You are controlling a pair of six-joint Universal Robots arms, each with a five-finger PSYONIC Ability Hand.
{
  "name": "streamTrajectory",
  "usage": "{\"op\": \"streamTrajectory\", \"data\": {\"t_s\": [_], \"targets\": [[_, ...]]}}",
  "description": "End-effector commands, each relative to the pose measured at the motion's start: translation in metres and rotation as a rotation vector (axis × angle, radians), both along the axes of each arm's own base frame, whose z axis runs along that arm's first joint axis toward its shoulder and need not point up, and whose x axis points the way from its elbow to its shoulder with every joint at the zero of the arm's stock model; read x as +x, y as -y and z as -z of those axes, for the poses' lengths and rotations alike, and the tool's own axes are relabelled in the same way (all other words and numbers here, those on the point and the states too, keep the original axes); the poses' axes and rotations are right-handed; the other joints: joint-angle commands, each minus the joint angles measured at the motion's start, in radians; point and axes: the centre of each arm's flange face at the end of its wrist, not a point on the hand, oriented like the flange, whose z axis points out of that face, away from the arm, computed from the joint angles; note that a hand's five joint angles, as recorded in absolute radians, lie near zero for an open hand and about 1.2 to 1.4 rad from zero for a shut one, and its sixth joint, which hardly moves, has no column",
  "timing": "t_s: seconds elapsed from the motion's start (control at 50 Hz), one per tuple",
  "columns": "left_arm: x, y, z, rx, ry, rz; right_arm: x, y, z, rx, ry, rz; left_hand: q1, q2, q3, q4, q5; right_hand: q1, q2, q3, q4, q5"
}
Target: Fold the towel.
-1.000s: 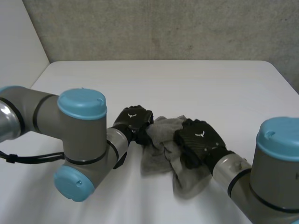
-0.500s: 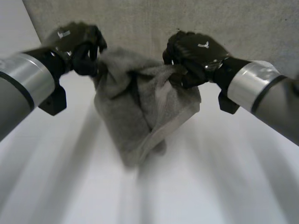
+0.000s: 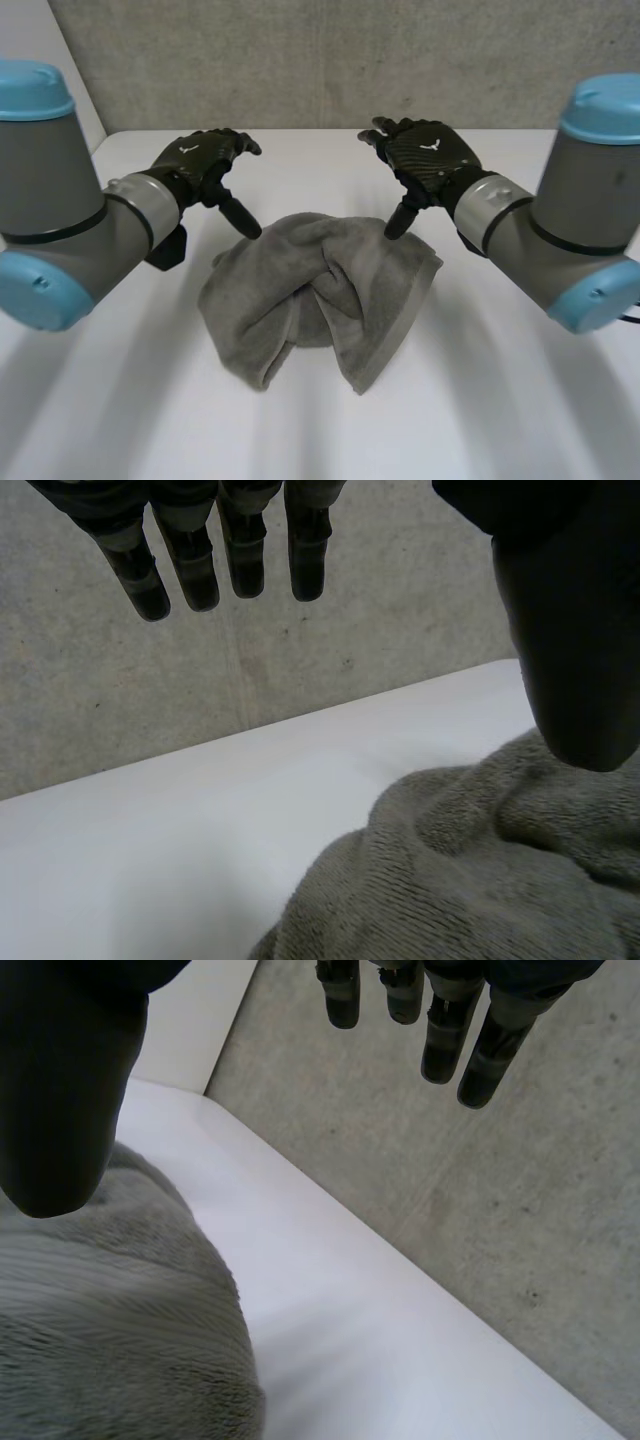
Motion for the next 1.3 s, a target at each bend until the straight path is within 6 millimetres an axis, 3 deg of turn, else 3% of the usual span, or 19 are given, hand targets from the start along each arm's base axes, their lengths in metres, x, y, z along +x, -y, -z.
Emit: {"op": "streamTrajectory", "data": {"t_s": [0.02,0.2,0.3,0.34,0.48,0.68,0.74,0.78,0.84,0.88,0.9,0.92,1.06,1.1,1.12,1.16,1.3], "targets": [[0.013,-0.04,0.001,0.042,0.02,0.011,-0.017,-0.036,-0.009,0.02,-0.019,-0.011,-0.085,-0.056,-0.04,-0.047,-0.049,-0.098,-0.082,0.005,-0.047,-0.058],[0.023,-0.078,0.017,0.112,0.044,0.021,-0.031,-0.08,0.009,-0.023,-0.17,-0.096,-0.082,-0.053,-0.04,-0.047,-0.048,-0.081,-0.065,0.005,-0.047,-0.058],[0.026,-0.092,0.036,0.164,0.091,-0.023,-0.027,-0.119,0.043,-0.101,-0.351,-0.238,-0.085,-0.056,-0.04,-0.047,-0.049,-0.078,-0.062,0.005,-0.047,-0.058],[0.023,-0.099,0.048,0.183,0.135,-0.07,-0.025,-0.125,0.05,-0.134,-0.377,-0.259,-0.085,-0.056,-0.04,-0.047,-0.049,-0.075,-0.059,0.005,-0.047,-0.058],[0.021,-0.094,0.074,0.177,0.181,-0.201,-0.018,-0.13,0.082,-0.243,-0.44,-0.309,-0.085,-0.056,-0.04,-0.047,-0.049,-0.069,-0.053,0.005,-0.047,-0.058],[0.001,-0.108,0.103,0.204,0.157,-0.207,-0.008,-0.116,0.11,-0.408,-0.515,-0.313,-0.085,-0.056,-0.04,-0.047,-0.049,-0.028,-0.012,0.005,-0.047,-0.058],[-0.005,-0.114,0.106,0.21,0.133,-0.209,-0.005,-0.113,0.111,-0.444,-0.523,-0.31,-0.085,-0.056,-0.04,-0.047,-0.049,0.184,0.199,0.005,-0.047,0.049],[-0.007,-0.117,0.108,0.202,0.122,-0.218,-0.002,-0.108,0.107,-0.478,-0.513,-0.299,-0.085,-0.056,-0.04,-0.047,-0.049,0.578,0.594,0.005,-0.047,0.443],[-0.011,-0.119,0.108,0.167,0.103,-0.241,0.0,-0.105,0.104,-0.491,-0.501,-0.298,-0.085,-0.056,-0.04,-0.047,-0.049,0.768,0.784,0.005,-0.047,0.633],[-0.013,-0.121,0.107,0.139,0.097,-0.255,0.004,-0.096,0.096,-0.507,-0.481,-0.277,-0.085,-0.056,-0.04,-0.047,-0.049,1.121,1.137,0.005,-0.047,0.986],[-0.013,-0.121,0.107,0.139,0.097,-0.255,0.004,-0.096,0.096,-0.507,-0.481,-0.277,-0.085,-0.056,-0.04,-0.047,-0.049,1.123,1.139,0.005,-0.047,0.988],[-0.013,-0.12,0.108,0.134,0.102,-0.257,0.006,-0.09,0.093,-0.513,-0.47,-0.26,-0.085,-0.056,-0.04,-0.047,-0.049,1.296,1.312,0.005,-0.047,1.162],[-0.016,-0.117,0.106,0.124,0.096,-0.259,0.013,-0.061,0.066,-0.461,-0.319,-0.141,-0.085,-0.056,-0.04,-0.047,-0.049,1.298,1.314,0.005,-0.047,1.163],[-0.017,-0.114,0.105,0.12,0.092,-0.263,0.001,-0.029,0.048,-0.387,-0.203,-0.009,-0.085,-0.056,-0.04,-0.047,-0.049,1.298,1.314,0.005,-0.047,1.163],[-0.017,-0.114,0.105,0.12,0.092,-0.263,0.001,-0.029,0.047,-0.387,-0.202,-0.008,-0.085,-0.056,-0.04,-0.047,-0.049,1.298,1.314,0.005,-0.047,1.163],[-0.017,-0.112,0.105,0.118,0.091,-0.264,-0.016,-0.006,0.037,-0.285,-0.11,0.079,-0.085,-0.056,-0.04,-0.047,-0.049,1.298,1.314,0.005,-0.047,1.163],[-0.02,-0.108,0.11,0.107,0.125,-0.259,-0.032,0.013,0.026,-0.108,0.044,0.148,-0.082,-0.053,-0.04,-0.047,-0.048,1.298,1.314,0.005,-0.047,1.163]]}}
